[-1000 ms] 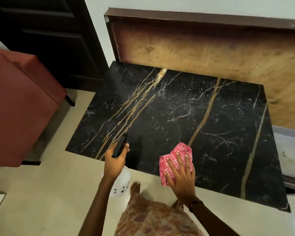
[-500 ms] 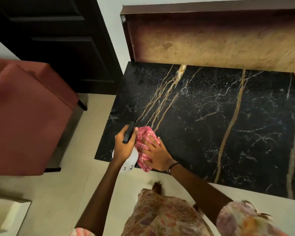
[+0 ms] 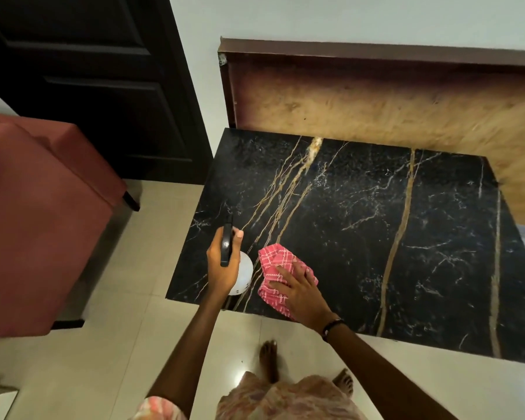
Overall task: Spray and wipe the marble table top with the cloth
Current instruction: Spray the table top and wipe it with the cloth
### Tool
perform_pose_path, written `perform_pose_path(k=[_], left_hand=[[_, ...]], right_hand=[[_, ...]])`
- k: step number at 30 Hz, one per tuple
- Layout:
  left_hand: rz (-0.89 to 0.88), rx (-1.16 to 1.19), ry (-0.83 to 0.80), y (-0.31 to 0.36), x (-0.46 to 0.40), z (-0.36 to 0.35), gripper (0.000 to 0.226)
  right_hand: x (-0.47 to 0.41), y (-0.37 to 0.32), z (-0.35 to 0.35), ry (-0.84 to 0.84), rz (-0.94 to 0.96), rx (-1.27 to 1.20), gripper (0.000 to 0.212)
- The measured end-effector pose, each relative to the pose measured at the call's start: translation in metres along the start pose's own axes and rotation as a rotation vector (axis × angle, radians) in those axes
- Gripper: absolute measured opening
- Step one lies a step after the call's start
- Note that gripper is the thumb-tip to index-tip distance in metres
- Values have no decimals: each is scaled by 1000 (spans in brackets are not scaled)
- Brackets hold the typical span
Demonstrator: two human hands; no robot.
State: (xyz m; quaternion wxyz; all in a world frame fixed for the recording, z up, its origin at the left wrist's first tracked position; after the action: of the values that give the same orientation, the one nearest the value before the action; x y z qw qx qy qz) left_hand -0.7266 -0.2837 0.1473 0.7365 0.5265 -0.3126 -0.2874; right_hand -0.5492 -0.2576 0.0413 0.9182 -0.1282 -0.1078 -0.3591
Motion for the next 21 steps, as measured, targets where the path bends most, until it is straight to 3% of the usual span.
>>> perform_pose_path(k=[6,18,21], left_hand=[[-53,42,33,-9,13,0,14],[54,42,-37,-1,20,2,36],[73,-52,-123,-7,16,10,65]], right_hand=[[-6,-5,2,-22,-79,-58,63],[1,-23,4,19,-168,-108,65],[-3,-15,7,-4,-129,-140,65]])
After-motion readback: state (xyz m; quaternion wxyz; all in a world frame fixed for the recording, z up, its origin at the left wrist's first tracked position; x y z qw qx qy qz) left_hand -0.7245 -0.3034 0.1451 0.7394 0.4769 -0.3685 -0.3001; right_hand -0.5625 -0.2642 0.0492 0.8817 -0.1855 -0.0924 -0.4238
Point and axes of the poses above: each hand's wrist, its own x-axis away from the middle knuckle, its own z-axis out of the back of the hand, y = z × x, the point moved 2 cm from there along -x, towards the middle knuckle, and after that the axes turned 4 degrees about y, right-handed, at the moved point
